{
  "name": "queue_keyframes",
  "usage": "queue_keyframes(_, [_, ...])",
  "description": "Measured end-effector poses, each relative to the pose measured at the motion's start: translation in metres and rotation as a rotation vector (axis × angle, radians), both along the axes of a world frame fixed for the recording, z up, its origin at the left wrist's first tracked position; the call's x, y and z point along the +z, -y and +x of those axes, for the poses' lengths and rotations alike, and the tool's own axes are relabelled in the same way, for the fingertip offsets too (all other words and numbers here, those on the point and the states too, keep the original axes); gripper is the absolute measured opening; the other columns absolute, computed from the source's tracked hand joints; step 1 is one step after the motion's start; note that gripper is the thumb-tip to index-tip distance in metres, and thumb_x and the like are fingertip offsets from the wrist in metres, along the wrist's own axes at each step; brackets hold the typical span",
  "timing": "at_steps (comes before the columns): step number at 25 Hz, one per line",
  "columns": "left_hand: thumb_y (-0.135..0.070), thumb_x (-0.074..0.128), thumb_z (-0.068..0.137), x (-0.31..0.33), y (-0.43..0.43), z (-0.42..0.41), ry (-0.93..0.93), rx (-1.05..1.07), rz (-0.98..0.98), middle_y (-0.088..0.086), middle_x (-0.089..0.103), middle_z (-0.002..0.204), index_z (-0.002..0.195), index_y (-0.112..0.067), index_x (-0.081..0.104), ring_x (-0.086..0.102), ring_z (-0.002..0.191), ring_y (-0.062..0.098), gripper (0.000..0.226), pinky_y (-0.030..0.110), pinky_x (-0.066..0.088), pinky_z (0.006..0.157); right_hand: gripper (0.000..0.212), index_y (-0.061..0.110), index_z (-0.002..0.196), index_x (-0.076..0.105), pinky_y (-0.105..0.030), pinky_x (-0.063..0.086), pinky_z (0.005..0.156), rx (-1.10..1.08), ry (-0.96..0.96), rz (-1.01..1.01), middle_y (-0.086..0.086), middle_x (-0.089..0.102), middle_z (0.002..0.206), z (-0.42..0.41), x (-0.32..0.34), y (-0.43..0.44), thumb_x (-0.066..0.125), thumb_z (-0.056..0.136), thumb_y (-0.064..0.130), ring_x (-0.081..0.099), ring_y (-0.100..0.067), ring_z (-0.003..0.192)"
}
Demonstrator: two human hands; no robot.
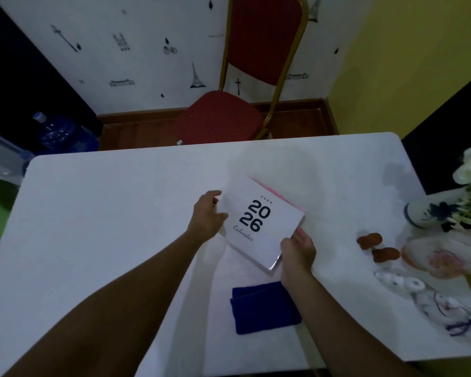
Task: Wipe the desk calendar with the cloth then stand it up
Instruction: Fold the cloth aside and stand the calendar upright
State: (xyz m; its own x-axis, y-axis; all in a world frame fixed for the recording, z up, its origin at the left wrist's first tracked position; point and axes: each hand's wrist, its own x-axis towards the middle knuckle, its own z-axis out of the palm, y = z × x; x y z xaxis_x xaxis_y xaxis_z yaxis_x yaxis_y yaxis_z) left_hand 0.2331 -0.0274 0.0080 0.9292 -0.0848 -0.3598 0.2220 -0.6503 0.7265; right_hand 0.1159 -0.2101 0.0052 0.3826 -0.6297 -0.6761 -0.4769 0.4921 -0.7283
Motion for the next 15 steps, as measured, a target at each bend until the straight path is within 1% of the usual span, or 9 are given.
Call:
queue_keyframes(1, [-0.011,0.077,0.082,0.004,-0.005,-0.005,0.0,0.002,-0.04,-0.004,0.059,0.108,0.133,-0.018,0.052,0.059,0.095,0.014,0.058,0.021,0.049,0.079,0.058,0.026,0.127,0.058,-0.024,0.057,0.059,0.011,0.009,0.001,0.006,0.072,0.096,0.001,0.005,0.003,0.056,0.083,-0.011,0.071,-0.012,0.084])
queue_keyframes(3, [-0.015,0.079,0.081,0.011,-0.013,-0.011,0.004,-0.011,-0.116,-0.01,0.062,0.101,0.123,-0.02,0.058,0.061,0.088,0.006,0.048,0.015,0.048,0.071,0.063,0.03,0.131,0.051,-0.023,0.055,0.053,0.039,0.052,-0.005,0.003,0.069,0.096,0.005,0.016,0.01,0.059,0.083,-0.011,0.069,-0.013,0.081])
queue_keyframes(5, [-0.02,0.076,0.085,0.016,-0.018,-0.017,0.043,-0.02,-0.142,-0.009,0.066,0.095,0.109,-0.02,0.063,0.061,0.081,0.005,0.027,0.01,0.047,0.065,0.061,0.033,0.126,0.053,-0.018,0.052,0.048,0.087,0.122,-0.036,0.0,0.07,0.103,0.012,0.026,0.018,0.059,0.082,-0.009,0.068,-0.014,0.08])
queue_keyframes(7, [-0.025,0.065,0.094,0.021,-0.019,-0.023,0.115,-0.023,-0.138,-0.007,0.065,0.09,0.099,-0.019,0.063,0.059,0.077,0.004,0.008,0.006,0.045,0.061,0.06,0.037,0.123,0.053,-0.015,0.052,0.052,0.184,0.194,-0.092,0.003,0.069,0.113,0.019,0.037,0.024,0.06,0.079,-0.004,0.068,-0.012,0.086])
queue_keyframes(9, [-0.028,0.054,0.1,0.023,-0.018,-0.027,0.164,-0.041,-0.158,-0.009,0.064,0.09,0.098,-0.019,0.059,0.059,0.078,0.002,0.011,0.005,0.045,0.062,0.064,0.038,0.126,0.047,-0.015,0.056,0.061,0.314,0.266,-0.165,0.012,0.067,0.118,0.022,0.042,0.026,0.061,0.074,0.002,0.068,-0.007,0.097])
queue_keyframes(11, [-0.032,0.047,0.103,0.023,-0.018,-0.031,0.192,-0.067,-0.147,-0.015,0.061,0.087,0.096,-0.019,0.054,0.059,0.074,-0.003,0.016,0.006,0.044,0.059,0.064,0.037,0.123,0.045,-0.021,0.059,0.071,0.396,0.305,-0.216,0.018,0.067,0.117,0.02,0.04,0.028,0.061,0.071,0.004,0.069,-0.003,0.1])
queue_keyframes(13, [-0.033,0.044,0.104,0.017,-0.023,-0.034,0.201,-0.095,-0.119,-0.014,0.06,0.083,0.094,-0.016,0.05,0.058,0.068,0.001,0.021,0.008,0.044,0.055,0.055,0.038,0.115,0.048,-0.023,0.059,0.076,0.439,0.31,-0.244,0.019,0.068,0.115,0.016,0.033,0.031,0.059,0.073,0.005,0.07,-0.002,0.102])
queue_keyframes(14, [-0.032,0.044,0.104,0.012,-0.026,-0.035,0.195,-0.116,-0.113,-0.012,0.062,0.084,0.095,-0.013,0.05,0.058,0.068,0.003,0.022,0.008,0.045,0.055,0.052,0.038,0.112,0.049,-0.022,0.059,0.077,0.44,0.312,-0.243,0.017,0.07,0.115,0.013,0.03,0.032,0.059,0.074,0.005,0.07,-0.002,0.102])
queue_keyframes(15, [-0.03,0.044,0.104,0.006,-0.03,-0.037,0.178,-0.139,-0.117,-0.009,0.065,0.091,0.099,-0.011,0.051,0.06,0.073,0.005,0.021,0.008,0.046,0.057,0.05,0.039,0.11,0.051,-0.02,0.06,0.077,0.441,0.315,-0.247,0.015,0.071,0.114,0.011,0.028,0.034,0.058,0.074,0.005,0.071,0.0,0.101])
